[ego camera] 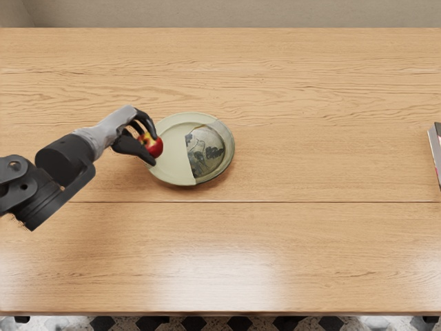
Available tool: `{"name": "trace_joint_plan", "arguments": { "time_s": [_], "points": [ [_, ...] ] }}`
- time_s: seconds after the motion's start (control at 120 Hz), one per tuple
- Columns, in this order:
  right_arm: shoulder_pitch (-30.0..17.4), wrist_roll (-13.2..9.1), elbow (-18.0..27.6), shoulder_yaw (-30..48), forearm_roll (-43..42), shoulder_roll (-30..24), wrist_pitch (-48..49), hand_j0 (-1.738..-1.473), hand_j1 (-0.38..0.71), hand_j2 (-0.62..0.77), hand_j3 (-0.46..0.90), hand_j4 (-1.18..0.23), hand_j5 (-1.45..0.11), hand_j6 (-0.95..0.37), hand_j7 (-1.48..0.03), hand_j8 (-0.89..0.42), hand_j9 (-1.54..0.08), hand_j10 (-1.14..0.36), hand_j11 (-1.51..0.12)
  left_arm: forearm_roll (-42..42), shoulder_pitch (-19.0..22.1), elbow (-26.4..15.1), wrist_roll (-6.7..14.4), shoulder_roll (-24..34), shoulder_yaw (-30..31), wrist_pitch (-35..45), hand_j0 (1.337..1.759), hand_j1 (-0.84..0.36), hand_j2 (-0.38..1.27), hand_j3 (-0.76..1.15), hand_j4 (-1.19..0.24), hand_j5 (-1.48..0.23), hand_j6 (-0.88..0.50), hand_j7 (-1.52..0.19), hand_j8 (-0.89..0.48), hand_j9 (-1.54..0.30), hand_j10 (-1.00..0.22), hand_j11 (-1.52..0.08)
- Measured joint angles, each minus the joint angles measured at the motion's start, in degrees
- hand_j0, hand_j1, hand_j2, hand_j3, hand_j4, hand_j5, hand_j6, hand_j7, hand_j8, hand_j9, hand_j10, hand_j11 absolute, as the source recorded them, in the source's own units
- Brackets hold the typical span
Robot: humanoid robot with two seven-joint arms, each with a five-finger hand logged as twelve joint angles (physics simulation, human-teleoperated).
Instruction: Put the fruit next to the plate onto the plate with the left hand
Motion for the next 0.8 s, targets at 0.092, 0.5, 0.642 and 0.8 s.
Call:
{"name": "trace_joint_plan", "arguments": {
  "time_s": [0.092,0.5,0.642,0.8],
  "points": [
    [0.21,-0.02,0.04,0.00,0.00,0.00,0.00,-1.658,-0.35,0.00,0.00,0.00,0.00,0.00,0.00,0.00,0.00,0.00,0.00,-0.29,-0.15,-0.19,-0.03,-3.41,-0.14,-0.25,1.654,-0.43,0.70,0.00,-0.82,-1.22,-0.31,-1.17,-0.33,-1.14,-0.72,-1.16],
    [1.64,-0.09,0.01,0.00,0.01,0.00,0.00,-1.658,-0.35,0.00,0.00,0.00,0.00,0.00,0.00,0.00,0.00,0.00,0.00,-2.22,-5.00,5.45,0.06,-11.53,-0.31,-1.44,1.653,-0.40,0.74,0.00,-0.84,-1.21,-0.39,-1.17,-0.41,-1.15,-0.82,-1.16],
    [1.94,-0.09,0.00,0.00,0.00,0.00,0.00,-1.658,-0.35,0.00,0.00,0.00,0.00,0.00,0.00,0.00,0.00,0.00,0.00,-2.40,-5.96,10.11,0.05,-14.23,-0.31,-2.19,1.653,-0.43,0.81,0.00,-0.84,-1.21,-0.39,-1.17,-0.40,-1.15,-0.84,-1.16],
    [2.33,-0.09,0.00,0.02,0.00,0.00,0.00,-1.658,-0.35,0.00,0.00,0.00,0.00,0.00,0.00,0.00,0.00,0.00,0.00,-2.27,-6.89,13.93,0.13,-15.90,-0.32,-2.86,1.653,-0.44,0.91,0.00,-0.85,-1.19,-0.45,-1.16,-0.44,-1.15,-0.86,-1.16]
  ]
}}
